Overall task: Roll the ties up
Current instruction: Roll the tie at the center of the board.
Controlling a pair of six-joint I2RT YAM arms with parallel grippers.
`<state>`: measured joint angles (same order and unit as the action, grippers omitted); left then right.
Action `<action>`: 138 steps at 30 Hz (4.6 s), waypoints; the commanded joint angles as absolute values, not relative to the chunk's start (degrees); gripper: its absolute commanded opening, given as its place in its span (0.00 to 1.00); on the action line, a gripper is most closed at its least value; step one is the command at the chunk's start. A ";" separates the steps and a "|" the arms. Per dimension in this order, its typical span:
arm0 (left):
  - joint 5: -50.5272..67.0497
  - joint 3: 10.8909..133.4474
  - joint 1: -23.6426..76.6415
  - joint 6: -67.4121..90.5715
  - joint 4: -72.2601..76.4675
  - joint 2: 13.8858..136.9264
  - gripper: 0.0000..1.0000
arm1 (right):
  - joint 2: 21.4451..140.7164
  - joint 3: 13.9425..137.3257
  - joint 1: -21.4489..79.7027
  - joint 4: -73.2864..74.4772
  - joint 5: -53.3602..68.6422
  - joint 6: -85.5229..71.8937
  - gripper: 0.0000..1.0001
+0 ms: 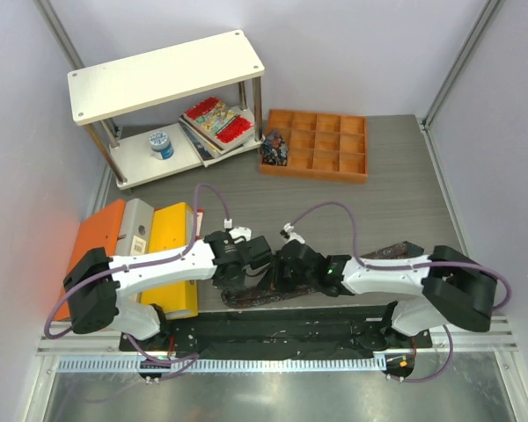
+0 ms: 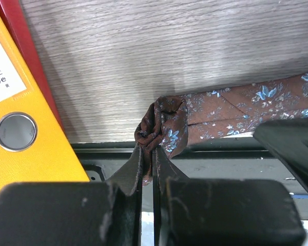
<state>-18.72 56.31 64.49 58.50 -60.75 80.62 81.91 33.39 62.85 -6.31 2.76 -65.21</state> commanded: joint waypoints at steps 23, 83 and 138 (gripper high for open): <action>-20.30 81.20 68.99 59.85 -67.68 111.44 0.29 | 41.75 30.50 52.65 28.56 -13.80 -65.56 0.10; -3.61 74.62 50.18 38.85 -54.05 110.65 0.24 | 92.72 46.32 77.17 8.62 -21.45 -69.61 0.15; -11.77 79.19 44.21 39.90 -63.63 104.33 0.69 | 81.03 58.88 75.59 29.96 -23.20 -53.71 0.78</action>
